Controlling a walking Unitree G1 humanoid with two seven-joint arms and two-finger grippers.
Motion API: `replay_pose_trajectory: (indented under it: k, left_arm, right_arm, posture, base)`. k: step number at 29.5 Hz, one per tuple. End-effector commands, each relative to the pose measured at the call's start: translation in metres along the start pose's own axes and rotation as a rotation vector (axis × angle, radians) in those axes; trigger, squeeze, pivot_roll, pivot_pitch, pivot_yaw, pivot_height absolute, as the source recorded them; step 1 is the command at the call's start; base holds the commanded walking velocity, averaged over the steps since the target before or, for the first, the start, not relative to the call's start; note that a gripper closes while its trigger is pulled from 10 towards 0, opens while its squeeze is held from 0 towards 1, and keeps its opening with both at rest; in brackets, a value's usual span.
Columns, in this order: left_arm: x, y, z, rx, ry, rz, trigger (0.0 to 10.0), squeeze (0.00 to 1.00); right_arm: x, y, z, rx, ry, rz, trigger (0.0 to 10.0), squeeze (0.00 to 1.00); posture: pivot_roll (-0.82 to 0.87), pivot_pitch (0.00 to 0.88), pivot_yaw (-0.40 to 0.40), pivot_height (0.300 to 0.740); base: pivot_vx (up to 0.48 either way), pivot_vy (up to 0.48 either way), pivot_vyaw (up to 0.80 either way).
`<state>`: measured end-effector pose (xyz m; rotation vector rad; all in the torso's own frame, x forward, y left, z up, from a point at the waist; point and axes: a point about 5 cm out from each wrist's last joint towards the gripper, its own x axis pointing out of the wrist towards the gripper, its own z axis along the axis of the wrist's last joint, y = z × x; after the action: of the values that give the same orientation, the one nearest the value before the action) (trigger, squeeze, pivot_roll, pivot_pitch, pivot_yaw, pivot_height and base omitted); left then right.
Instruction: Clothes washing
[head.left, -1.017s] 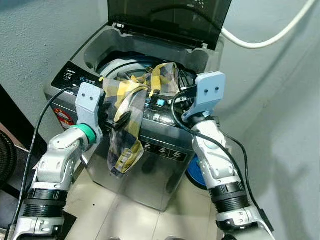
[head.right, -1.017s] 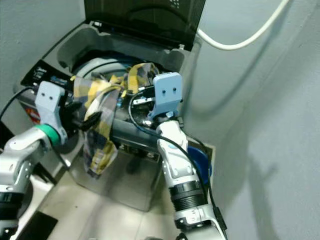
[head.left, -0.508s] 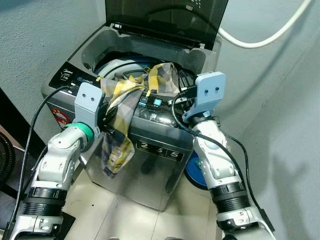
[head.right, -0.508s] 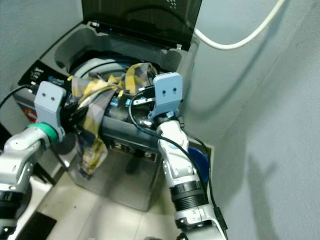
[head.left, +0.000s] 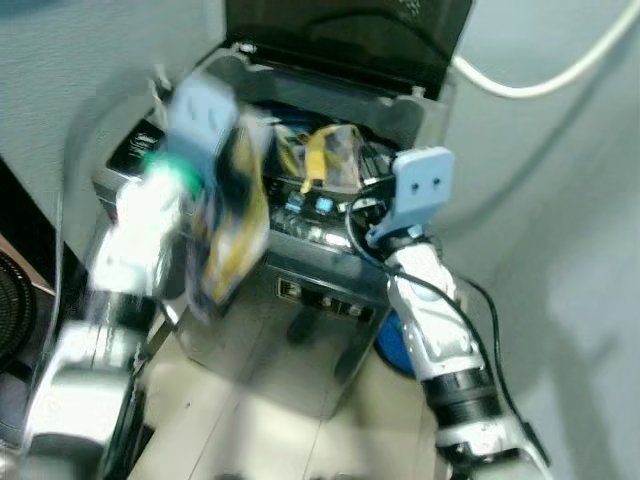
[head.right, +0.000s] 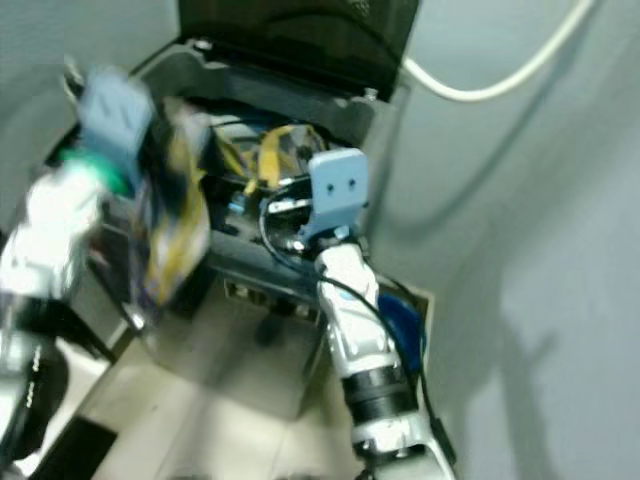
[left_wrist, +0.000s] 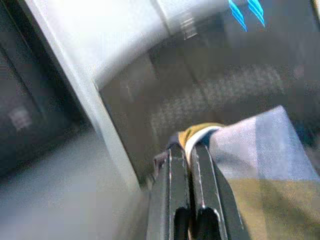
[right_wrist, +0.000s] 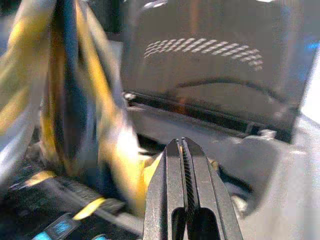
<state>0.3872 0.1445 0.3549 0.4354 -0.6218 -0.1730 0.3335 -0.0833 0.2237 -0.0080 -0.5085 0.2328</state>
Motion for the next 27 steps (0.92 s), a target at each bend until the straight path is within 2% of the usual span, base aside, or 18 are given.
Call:
replay_pose_trajectory:
  k: [1,2,3,5,6,8,9,10,11,13,14,16,17,20,21,22,23,27]
  left_arm:
    - [0.006,0.006,-0.001,0.036,0.009,0.032,10.0,0.0]
    - [0.019,0.013,0.015,0.076,-0.034,0.053,10.0,0.0]
    - [0.019,0.013,0.015,0.076,-0.034,0.053,10.0,0.0]
    - [0.036,0.029,0.046,0.167,-0.108,0.128,10.0,0.0]
    - [0.036,0.029,0.046,0.167,-0.108,0.128,10.0,0.0]
    - [0.044,0.036,0.057,0.251,-0.109,0.163,10.0,0.0]
    - [0.044,0.03,0.04,0.213,-0.006,0.113,10.0,0.0]
    - [0.044,0.03,0.04,0.213,-0.006,0.113,10.0,0.0]
    - [0.042,0.025,0.025,0.178,0.07,0.07,10.0,0.0]
    - [0.042,0.025,0.025,0.178,0.07,0.07,10.0,0.0]
    - [0.033,0.012,0.0,0.14,0.165,-0.014,10.0,0.2]
    - [0.033,0.012,0.0,0.14,0.165,-0.014,10.0,0.2]
    - [0.024,-0.001,-0.019,0.094,0.219,-0.088,10.0,1.0]
    - [0.024,-0.001,-0.019,0.094,0.219,-0.088,10.0,1.0]
    - [0.013,-0.009,-0.032,0.041,0.225,-0.142,10.0,1.0]
    - [0.013,-0.009,-0.032,0.041,0.225,-0.142,10.0,1.0]
    - [0.001,-0.01,-0.036,-0.045,0.147,-0.151,10.0,1.0]
    - [-0.001,-0.006,-0.027,-0.085,0.053,-0.097,10.0,1.0]
  right_arm:
    - [-0.004,-0.006,0.0,0.005,0.006,-0.028,10.0,0.0]
    - [-0.005,-0.009,0.001,-0.001,0.002,-0.04,10.0,0.0]
    - [-0.005,-0.009,0.001,-0.001,0.002,-0.04,10.0,0.0]
    - [-0.009,-0.015,0.002,-0.012,-0.003,-0.064,10.0,0.0]
    - [-0.009,-0.015,0.002,-0.012,-0.003,-0.064,10.0,0.0]
    - [-0.013,-0.019,0.002,-0.018,-0.003,-0.088,10.0,0.0]
    - [-0.014,-0.02,0.002,-0.018,-0.001,-0.099,10.0,0.0]
    - [-0.014,-0.02,0.002,-0.018,-0.001,-0.099,10.0,0.0]
    - [-0.015,-0.02,0.001,-0.017,0.001,-0.104,10.0,0.0]
    - [-0.015,-0.02,0.001,-0.017,0.001,-0.104,10.0,0.0]
    - [-0.015,-0.019,0.001,-0.014,0.002,-0.106,10.0,0.0]
    - [-0.015,-0.019,0.001,-0.014,0.002,-0.106,10.0,0.0]
    - [-0.015,-0.018,0.001,-0.012,0.003,-0.106,10.0,0.0]
    - [-0.015,-0.018,0.001,-0.012,0.003,-0.106,10.0,0.0]
    - [-0.015,-0.017,0.0,-0.01,0.006,-0.099,10.0,0.0]
    - [-0.015,-0.017,0.0,-0.01,0.006,-0.099,10.0,0.0]
    - [-0.012,-0.015,0.0,-0.006,0.007,-0.08,10.0,0.0]
    - [-0.01,-0.013,0.001,0.0,0.003,-0.066,10.0,0.0]
  posture:
    - [-0.01,0.029,0.029,0.74]
    - [-0.02,0.03,0.037,0.74]
    - [-0.02,0.03,0.037,0.74]
    - [-0.03,0.033,0.053,0.74]
    - [-0.03,0.033,0.053,0.74]
    - [-0.03,0.031,0.06,0.74]
    - [-0.03,0.033,0.07,0.74]
    - [-0.03,0.033,0.07,0.74]
    - [-0.03,0.033,0.07,0.74]
    - [-0.03,0.033,0.07,0.74]
    - [-0.03,0.038,0.072,0.74]
    - [-0.03,0.038,0.072,0.74]
    - [-0.03,0.041,0.068,0.74]
    - [-0.03,0.041,0.068,0.74]
    - [-0.01,0.04,0.057,0.74]
    - [-0.01,0.04,0.057,0.74]
    - [0.01,0.032,0.043,0.74]
    - [0.02,0.024,0.043,0.74]
  base:
    - [0.0,0.0,0.0]
    - [0.0,0.0,0.0]
    - [0.0,0.0,0.0]
    - [0.0,0.0,0.0]
    - [0.0,0.0,0.0]
    - [0.0,0.0,0.0]
    - [0.0,0.0,0.0]
    - [0.0,0.0,0.0]
    - [0.0,0.0,0.0]
    - [0.0,0.0,0.0]
    - [0.0,0.0,0.0]
    - [0.0,0.0,0.0]
    - [0.0,0.0,0.0]
    - [0.0,0.0,0.0]
    - [0.0,0.0,0.0]
    - [0.0,0.0,0.0]
    - [0.0,0.0,0.0]
    - [0.0,0.0,0.0]
